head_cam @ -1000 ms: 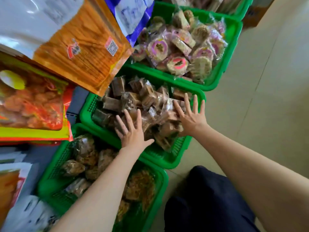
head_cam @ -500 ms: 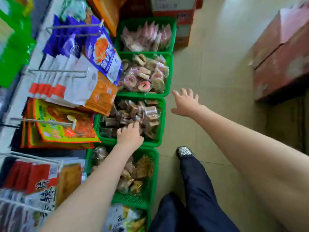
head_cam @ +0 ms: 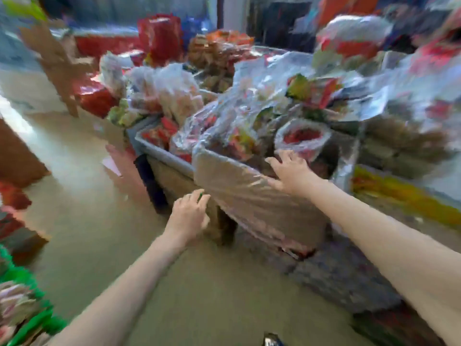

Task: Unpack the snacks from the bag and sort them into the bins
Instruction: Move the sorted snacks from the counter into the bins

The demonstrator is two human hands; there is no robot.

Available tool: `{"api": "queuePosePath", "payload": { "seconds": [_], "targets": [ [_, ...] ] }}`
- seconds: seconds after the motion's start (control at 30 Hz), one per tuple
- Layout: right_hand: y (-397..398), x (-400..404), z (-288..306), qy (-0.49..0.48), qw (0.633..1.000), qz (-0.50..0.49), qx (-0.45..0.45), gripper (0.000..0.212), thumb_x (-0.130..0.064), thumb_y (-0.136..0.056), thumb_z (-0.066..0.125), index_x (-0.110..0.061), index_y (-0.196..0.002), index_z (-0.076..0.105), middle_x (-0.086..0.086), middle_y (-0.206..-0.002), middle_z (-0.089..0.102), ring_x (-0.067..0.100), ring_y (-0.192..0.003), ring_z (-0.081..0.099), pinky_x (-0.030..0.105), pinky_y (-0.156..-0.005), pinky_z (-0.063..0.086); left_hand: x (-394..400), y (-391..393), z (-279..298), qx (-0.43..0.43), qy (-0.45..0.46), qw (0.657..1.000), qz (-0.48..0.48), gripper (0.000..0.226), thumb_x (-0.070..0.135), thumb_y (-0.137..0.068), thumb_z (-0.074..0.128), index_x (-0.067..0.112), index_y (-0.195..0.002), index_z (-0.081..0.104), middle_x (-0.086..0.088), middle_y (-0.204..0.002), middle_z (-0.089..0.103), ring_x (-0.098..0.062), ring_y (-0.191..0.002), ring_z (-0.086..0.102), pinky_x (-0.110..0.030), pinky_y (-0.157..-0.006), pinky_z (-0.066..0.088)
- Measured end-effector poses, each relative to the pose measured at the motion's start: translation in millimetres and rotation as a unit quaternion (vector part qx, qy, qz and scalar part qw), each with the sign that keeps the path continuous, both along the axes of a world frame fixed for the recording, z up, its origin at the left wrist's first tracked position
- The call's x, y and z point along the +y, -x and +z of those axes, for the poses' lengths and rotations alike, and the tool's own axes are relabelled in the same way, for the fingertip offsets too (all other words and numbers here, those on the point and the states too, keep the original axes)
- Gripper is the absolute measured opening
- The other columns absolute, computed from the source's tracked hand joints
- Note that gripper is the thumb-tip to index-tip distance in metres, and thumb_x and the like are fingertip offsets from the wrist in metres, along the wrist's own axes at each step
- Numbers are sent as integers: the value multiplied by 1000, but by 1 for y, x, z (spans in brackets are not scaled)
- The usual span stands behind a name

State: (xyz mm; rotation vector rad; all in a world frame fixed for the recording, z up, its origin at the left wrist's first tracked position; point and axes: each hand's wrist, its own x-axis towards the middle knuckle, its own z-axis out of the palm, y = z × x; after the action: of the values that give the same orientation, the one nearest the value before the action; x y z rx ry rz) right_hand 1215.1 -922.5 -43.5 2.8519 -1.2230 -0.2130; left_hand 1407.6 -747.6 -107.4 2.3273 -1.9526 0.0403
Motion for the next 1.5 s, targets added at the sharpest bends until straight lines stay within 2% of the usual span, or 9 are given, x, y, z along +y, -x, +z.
{"api": "queuePosePath", "payload": {
  "seconds": [0.1,0.17,0.27,0.4,0.47,0.63,0.8,1.13,1.5],
  "targets": [
    [168,-19,16,36,994,-108,-6,60,-33,-91,52,-16,-143,29,13,-153,14,33,-139,13,47,-109,28,-73,125,27,-17,34,988,-148,47,13,-45,77,3,-91,70,-19,-100,67,-37,-81,67,-46,-62,57],
    [272,-24,15,24,980,-195,16,59,-33,-91,52,-14,-142,32,14,-154,11,35,-140,11,48,-110,26,-111,211,35,-26,65,969,-235,31,19,-56,63,7,-83,70,-17,-100,68,-36,-79,68,-43,-58,58],
    [412,-28,10,-24,950,-309,46,56,-40,-93,49,-15,-141,33,16,-156,4,38,-141,10,53,-109,24,-159,334,44,-14,54,949,-309,39,30,-64,37,10,-76,69,-18,-103,68,-36,-79,68,-41,-55,57],
    [565,-40,16,-33,926,-371,62,54,-40,-94,48,-14,-140,34,16,-155,4,37,-140,10,50,-108,28,-211,481,46,23,26,955,-293,43,30,-84,47,10,-121,56,-14,-149,32,-33,-130,39,-41,-97,40],
    [622,-45,19,-57,910,-406,64,48,-34,-94,49,-12,-135,39,15,-154,4,38,-139,9,51,-108,26,-229,534,38,25,-7,957,-289,41,25,-89,50,14,-129,48,-6,-155,17,-29,-137,26,-39,-104,32],
    [687,-57,6,-113,896,-429,16,38,-25,-91,49,-11,-126,44,14,-154,2,41,-140,3,53,-108,23,-256,590,20,39,-60,956,-285,42,21,-88,50,18,-129,50,-4,-156,15,-28,-139,21,-42,-108,28],
    [737,-84,-16,-135,888,-440,2,47,-26,-93,49,-15,-137,36,13,-157,-8,39,-143,-8,56,-111,17,-336,649,21,36,-81,961,-261,43,16,-89,50,19,-132,50,-8,-154,19,-32,-136,25,-44,-107,30],
    [930,-118,-9,-98,876,-470,-41,44,-30,-92,52,-19,-133,42,7,-156,-4,35,-142,-4,54,-111,18,-385,877,15,71,-92,934,-339,39,15,-92,48,17,-132,48,-6,-157,11,-30,-143,13,-47,-110,27],
    [1157,-173,-28,-78,952,-287,-65,45,-32,-91,53,-18,-133,44,5,-157,-2,32,-143,-3,53,-111,22,-419,1097,-13,17,-147,965,-219,45,19,-92,50,18,-136,44,-9,-158,3,-37,-143,6,-51,-112,21]
  ]
}}
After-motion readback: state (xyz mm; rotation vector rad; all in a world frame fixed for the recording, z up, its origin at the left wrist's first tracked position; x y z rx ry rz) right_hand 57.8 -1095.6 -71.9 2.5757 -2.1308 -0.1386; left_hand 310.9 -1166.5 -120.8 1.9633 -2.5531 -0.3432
